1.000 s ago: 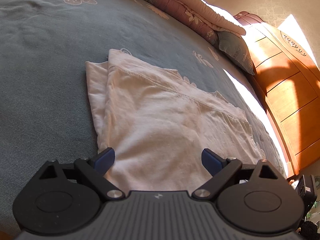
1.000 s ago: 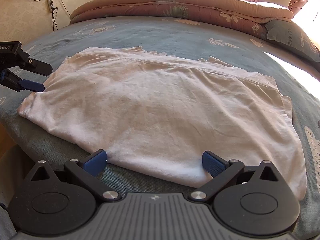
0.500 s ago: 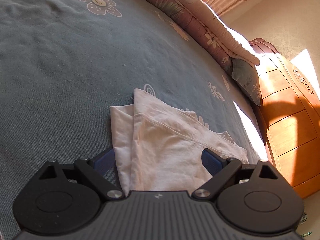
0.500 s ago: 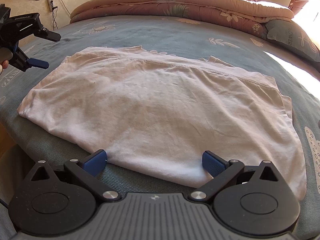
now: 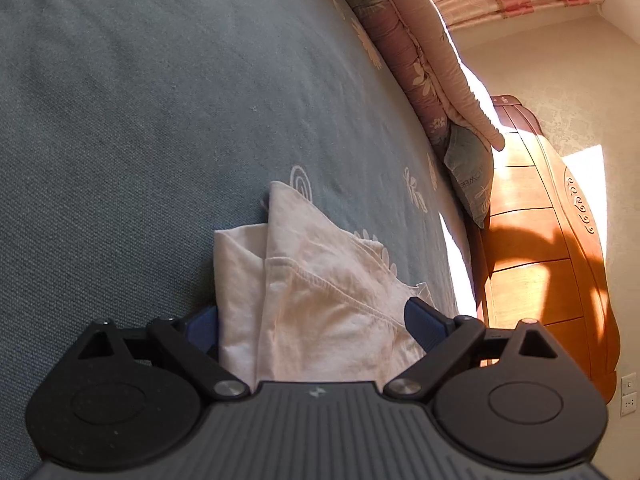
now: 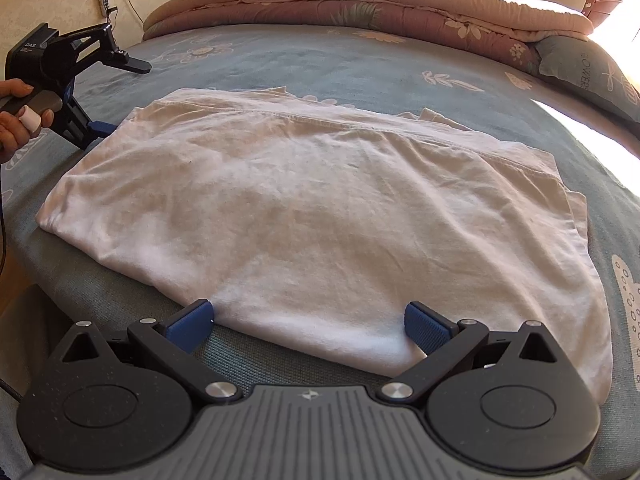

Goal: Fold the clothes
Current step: 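Close the left gripper on the shirt's folded corner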

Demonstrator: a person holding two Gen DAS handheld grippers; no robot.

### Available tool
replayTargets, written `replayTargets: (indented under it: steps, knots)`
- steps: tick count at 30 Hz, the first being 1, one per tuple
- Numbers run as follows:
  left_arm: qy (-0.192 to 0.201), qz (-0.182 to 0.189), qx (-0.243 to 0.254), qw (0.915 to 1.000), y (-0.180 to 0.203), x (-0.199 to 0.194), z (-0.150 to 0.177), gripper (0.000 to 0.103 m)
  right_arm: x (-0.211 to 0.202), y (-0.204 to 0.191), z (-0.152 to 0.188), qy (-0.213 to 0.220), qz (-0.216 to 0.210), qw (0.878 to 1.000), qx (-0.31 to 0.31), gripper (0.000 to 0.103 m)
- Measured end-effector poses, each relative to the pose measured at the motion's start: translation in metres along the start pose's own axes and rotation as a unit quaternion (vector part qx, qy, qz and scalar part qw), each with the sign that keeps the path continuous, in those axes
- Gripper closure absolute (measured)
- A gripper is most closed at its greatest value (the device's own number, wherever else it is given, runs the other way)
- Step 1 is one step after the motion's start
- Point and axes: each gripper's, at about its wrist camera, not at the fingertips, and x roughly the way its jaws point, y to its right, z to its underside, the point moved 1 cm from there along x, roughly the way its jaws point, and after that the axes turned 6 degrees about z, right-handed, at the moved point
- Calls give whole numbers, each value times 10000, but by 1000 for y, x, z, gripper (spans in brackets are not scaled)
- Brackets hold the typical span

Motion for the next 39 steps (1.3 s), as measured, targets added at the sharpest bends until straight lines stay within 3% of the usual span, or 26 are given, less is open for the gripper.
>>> replayTargets:
  steps: [6,18,27,31,35,39]
  knots:
    - [36,209,-94,9997,-5,12,-10,8,0,0,-1,-31,0,10000,6,0]
    - [-549,441,291,9971,-9,-7,43,8,1,0,-1,-12,-4,10000,-2,0]
    - [-476,569,527,9959,-8,16,20,7,0,0,0,12,8,10000,34,0]
    - [-583,610,700,9940,-7,13,26,8,-1,1,1,27,-19,10000,31,0]
    - [-965,677,633,9910,-7,5,41,8,-2,2,1,15,-40,10000,9,0]
    - [-995,776,594,9902,-11,3,47,7,-1,2,2,58,-17,10000,22,0]
